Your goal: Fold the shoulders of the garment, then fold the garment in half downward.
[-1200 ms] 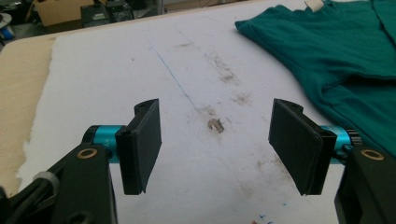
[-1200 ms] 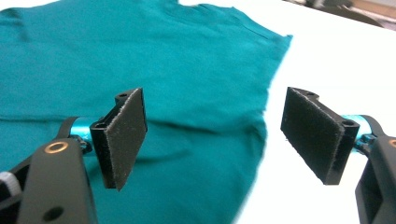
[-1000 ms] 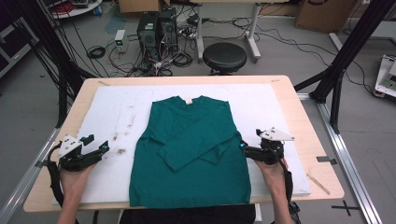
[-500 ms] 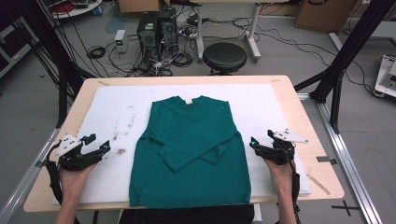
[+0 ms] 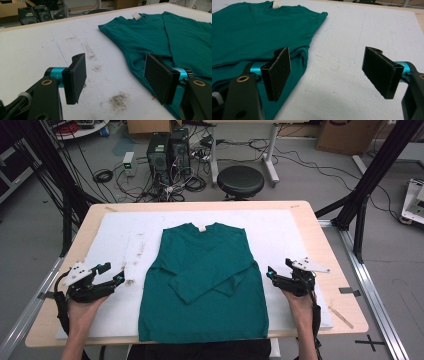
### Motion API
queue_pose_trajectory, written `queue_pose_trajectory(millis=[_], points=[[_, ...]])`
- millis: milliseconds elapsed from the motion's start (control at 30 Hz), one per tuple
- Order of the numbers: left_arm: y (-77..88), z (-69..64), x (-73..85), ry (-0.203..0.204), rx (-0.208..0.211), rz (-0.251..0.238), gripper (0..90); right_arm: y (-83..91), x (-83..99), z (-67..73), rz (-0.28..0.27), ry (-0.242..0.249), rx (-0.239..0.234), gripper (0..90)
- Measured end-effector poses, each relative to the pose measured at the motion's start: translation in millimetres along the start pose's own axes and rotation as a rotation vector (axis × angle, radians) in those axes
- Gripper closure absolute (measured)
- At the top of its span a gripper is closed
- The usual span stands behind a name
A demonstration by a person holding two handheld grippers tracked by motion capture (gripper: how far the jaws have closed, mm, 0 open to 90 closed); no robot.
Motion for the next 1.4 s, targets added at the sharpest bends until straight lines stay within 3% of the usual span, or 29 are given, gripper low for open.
queue_pose_trajectory(millis=[500, 700, 900, 1000, 1100, 1200, 1400], points=[[-10.0, -11.2, 1.4, 0.003, 0.04, 0.048, 34.5, -1.4, -1.1, 5.5, 0.011, 0.011, -0.025, 23.6], [-20.4, -25.8, 5.7, -0.017, 0.087, 0.115, 35.2, 0.2, -2.2, 7.7, 0.013, 0.013, -0.026, 23.6], [-31.0, -38.0, 9.5, -0.029, 0.122, 0.177, 37.2, 1.5, -4.4, 15.8, 0.035, 0.039, -0.063, 26.3], [-35.8, -43.4, 14.5, -0.045, 0.101, 0.214, 37.3, 0.3, -6.2, 19.4, 0.053, 0.077, -0.067, 30.8], [-39.2, -48.4, 19.3, -0.047, 0.091, 0.24, 37.3, -0.3, -6.1, 23.2, 0.066, 0.064, -0.081, 31.8], [-44.4, -53.4, 23.8, -0.049, 0.074, 0.262, 37.2, -3.7, -3.0, 29.1, 0.094, 0.085, -0.097, 35.0], [-51.0, -57.8, 32.0, -0.048, 0.061, 0.324, 37.1, -13.9, 5.2, 38.0, 0.211, 0.129, -0.119, 39.3]])
Point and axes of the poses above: each handheld gripper's, and its own axes: y roughly backward along the jaws, x roughly out of its underside, z roughly to its left, the point moved 3 cm from there along -y, roughly forward along the jaws, and after that the axes turned 12 degrees about -z, right-handed, at the moved point
